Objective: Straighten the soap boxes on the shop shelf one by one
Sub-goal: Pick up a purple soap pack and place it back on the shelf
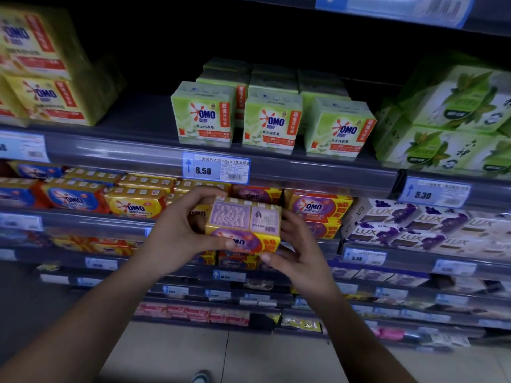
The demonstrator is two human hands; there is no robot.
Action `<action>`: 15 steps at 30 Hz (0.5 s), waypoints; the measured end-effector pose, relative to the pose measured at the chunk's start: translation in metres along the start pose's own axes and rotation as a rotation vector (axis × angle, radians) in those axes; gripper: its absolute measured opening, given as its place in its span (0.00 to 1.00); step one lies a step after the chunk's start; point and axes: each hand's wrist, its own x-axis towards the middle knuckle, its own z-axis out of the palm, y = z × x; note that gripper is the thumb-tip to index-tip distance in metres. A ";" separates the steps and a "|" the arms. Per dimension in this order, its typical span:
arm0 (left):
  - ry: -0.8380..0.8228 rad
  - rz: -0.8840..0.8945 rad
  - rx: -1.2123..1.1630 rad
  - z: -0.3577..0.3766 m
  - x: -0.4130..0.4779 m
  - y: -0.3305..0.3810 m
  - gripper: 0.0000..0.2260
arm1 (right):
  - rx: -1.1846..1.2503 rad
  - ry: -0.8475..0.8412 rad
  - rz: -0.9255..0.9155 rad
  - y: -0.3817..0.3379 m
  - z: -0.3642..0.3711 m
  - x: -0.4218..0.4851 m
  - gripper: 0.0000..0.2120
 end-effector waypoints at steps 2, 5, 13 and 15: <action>-0.010 -0.011 -0.009 0.002 -0.005 -0.009 0.33 | -0.033 -0.040 -0.049 -0.001 0.000 -0.002 0.34; 0.045 -0.024 0.020 0.006 -0.009 -0.021 0.32 | -0.012 -0.032 -0.051 -0.003 0.001 -0.003 0.33; -0.075 -0.019 -0.333 0.012 -0.010 -0.036 0.38 | 0.107 0.049 0.018 -0.009 0.002 -0.013 0.31; -0.042 -0.026 -0.401 0.017 -0.011 -0.038 0.35 | 0.163 0.064 0.049 -0.013 0.001 -0.015 0.30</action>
